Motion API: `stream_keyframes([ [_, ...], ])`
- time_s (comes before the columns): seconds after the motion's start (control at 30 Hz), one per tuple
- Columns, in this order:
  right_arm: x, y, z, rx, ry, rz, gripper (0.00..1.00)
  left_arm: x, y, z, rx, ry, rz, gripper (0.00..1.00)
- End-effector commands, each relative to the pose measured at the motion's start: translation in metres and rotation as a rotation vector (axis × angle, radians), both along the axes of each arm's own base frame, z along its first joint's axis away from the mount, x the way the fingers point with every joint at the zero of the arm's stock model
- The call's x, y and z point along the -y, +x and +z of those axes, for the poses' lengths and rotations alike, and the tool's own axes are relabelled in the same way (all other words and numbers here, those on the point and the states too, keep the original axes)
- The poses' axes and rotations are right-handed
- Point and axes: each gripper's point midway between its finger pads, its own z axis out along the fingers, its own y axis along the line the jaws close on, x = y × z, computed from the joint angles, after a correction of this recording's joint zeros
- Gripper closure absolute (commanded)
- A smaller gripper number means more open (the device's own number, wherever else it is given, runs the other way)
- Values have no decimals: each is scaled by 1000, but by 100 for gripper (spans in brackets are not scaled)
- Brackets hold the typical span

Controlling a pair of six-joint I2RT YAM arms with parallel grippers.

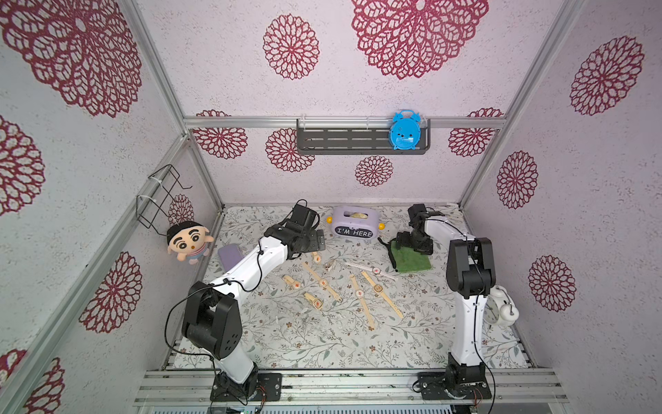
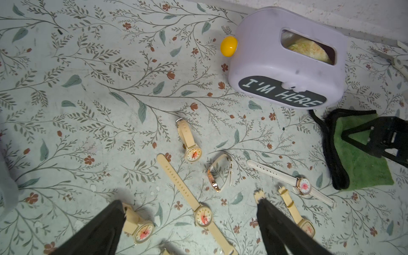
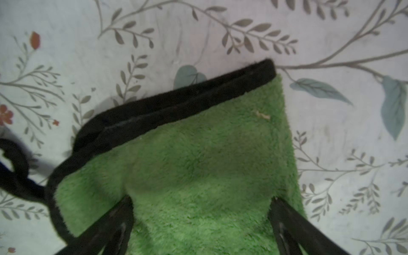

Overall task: Wipe the watch dial
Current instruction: Move the cleaning item to the center of the board.

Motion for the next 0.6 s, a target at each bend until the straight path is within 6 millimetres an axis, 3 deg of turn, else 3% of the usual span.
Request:
stream_keyframes([
  [0.0,0,-20,-27,-126,24,4,1,10,-6,-2,-39,1,-22,3],
  [0.2,-6,-38,-62,-248,55,7,1,20,-13,1,-53,8,-42,3],
  [0.33,-8,-47,-68,-288,67,15,16,20,-17,7,-42,8,-37,3],
  [0.5,-9,-56,-70,-338,73,32,63,20,-21,14,-25,12,-40,3],
  [0.57,-8,-56,-65,-331,68,35,90,20,-22,19,-16,12,-47,3],
])
